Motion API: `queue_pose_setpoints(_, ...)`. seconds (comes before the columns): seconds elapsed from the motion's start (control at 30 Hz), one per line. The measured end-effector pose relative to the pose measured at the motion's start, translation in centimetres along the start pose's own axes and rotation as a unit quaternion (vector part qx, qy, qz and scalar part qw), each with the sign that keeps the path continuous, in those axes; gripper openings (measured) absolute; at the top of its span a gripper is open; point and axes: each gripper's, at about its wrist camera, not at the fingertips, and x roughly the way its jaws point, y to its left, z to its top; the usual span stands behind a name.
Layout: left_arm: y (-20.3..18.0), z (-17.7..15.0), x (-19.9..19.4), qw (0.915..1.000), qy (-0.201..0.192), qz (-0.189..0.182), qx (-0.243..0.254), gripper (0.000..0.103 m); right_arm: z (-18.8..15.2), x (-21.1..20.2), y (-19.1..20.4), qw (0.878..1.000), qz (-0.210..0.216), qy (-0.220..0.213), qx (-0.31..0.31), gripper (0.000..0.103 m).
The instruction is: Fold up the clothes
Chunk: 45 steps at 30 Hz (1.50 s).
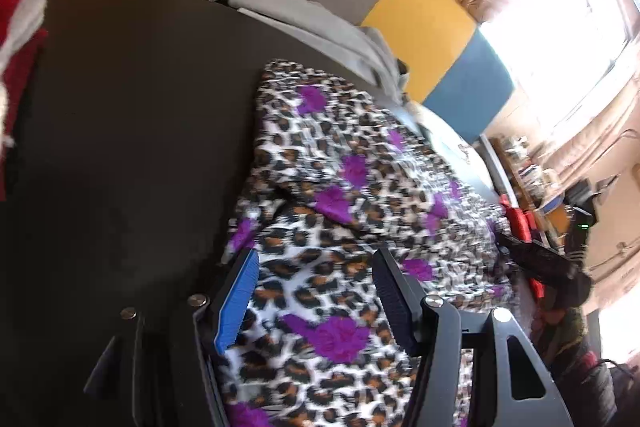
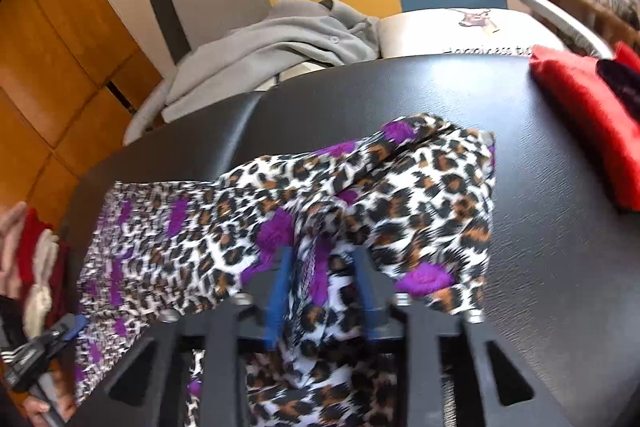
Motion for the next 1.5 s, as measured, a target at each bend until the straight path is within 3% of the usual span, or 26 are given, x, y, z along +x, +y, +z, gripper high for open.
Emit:
queue_pose_setpoints(0.03,0.1,0.0,-0.2,1.0000,0.001,0.000,-0.008,0.060,-0.2,0.1,0.1,1.000,0.013,0.003,-0.001,0.052)
queue_pose_setpoints(0.13,-0.8,0.6,-0.4,0.9994,-0.002,-0.029,-0.016,0.062,-0.8,0.1,1.4,1.000,0.001,0.000,-0.024,0.053)
queue_pose_setpoints(0.2,-1.8,1.6,1.1,0.9990,0.013,-0.042,0.000,0.062,-1.0,-0.1,2.0,0.999,-0.003,0.000,-0.036,0.037)
queue_pose_setpoints(0.23,-1.9,2.0,2.1,0.9986,0.026,-0.045,-0.002,0.062,-1.1,-0.3,2.3,0.999,0.000,0.002,-0.041,0.017)
queue_pose_setpoints(0.27,-1.5,2.2,3.2,0.9981,0.040,-0.044,-0.014,0.062,-1.2,-0.6,2.6,0.999,0.002,0.004,-0.045,0.008)
queue_pose_setpoints(0.4,0.9,3.2,3.1,0.9946,0.005,-0.045,-0.093,0.061,-1.2,-4.0,3.0,0.998,0.031,-0.033,-0.039,0.008)
queue_pose_setpoints(0.5,2.2,2.7,2.1,0.9941,-0.002,-0.036,-0.103,0.061,-1.1,-4.4,2.0,0.999,0.011,-0.033,-0.037,0.008)
queue_pose_setpoints(0.6,2.7,1.9,1.0,0.9949,-0.002,-0.027,-0.098,0.061,-1.9,-2.0,-0.1,1.000,-0.015,0.011,-0.011,0.019)
queue_pose_setpoints(0.7,1.4,2.4,-0.9,0.9981,-0.026,-0.018,-0.052,0.061,-2.7,-2.9,-0.6,1.000,-0.015,-0.014,0.000,0.028)
queue_pose_setpoints(0.8,-1.2,3.5,-1.4,0.9988,-0.043,-0.020,0.011,0.062,-2.6,-4.8,1.1,0.998,-0.031,-0.049,-0.030,0.037)
queue_pose_setpoints(0.97,-4.6,5.6,2.2,0.9961,-0.029,0.010,0.082,0.062,-2.4,-4.7,5.1,0.993,-0.017,-0.052,-0.108,0.055)
queue_pose_setpoints(1.1,-2.8,4.5,5.7,0.9946,0.030,0.063,0.077,0.060,-3.9,-1.8,5.1,0.987,-0.057,-0.006,-0.149,0.060)
queue_pose_setpoints(1.13,-2.6,3.4,5.8,0.9924,0.019,0.067,0.102,0.060,-5.0,-0.8,4.1,0.984,-0.077,0.007,-0.161,0.063)
queue_pose_setpoints(1.17,-2.8,2.3,5.5,0.9873,-0.001,0.080,0.137,0.059,-5.7,-1.2,3.6,0.982,-0.070,-0.025,-0.172,0.068)
queue_pose_setpoints(1.23,-3.4,1.5,5.3,0.9813,-0.002,0.104,0.162,0.059,-5.5,-1.5,2.7,0.987,-0.055,-0.024,-0.148,0.068)
queue_pose_setpoints(1.5,-5.5,1.8,4.5,0.9746,0.008,0.134,0.180,0.061,-5.7,-2.1,2.6,0.986,-0.067,-0.020,-0.150,0.071)
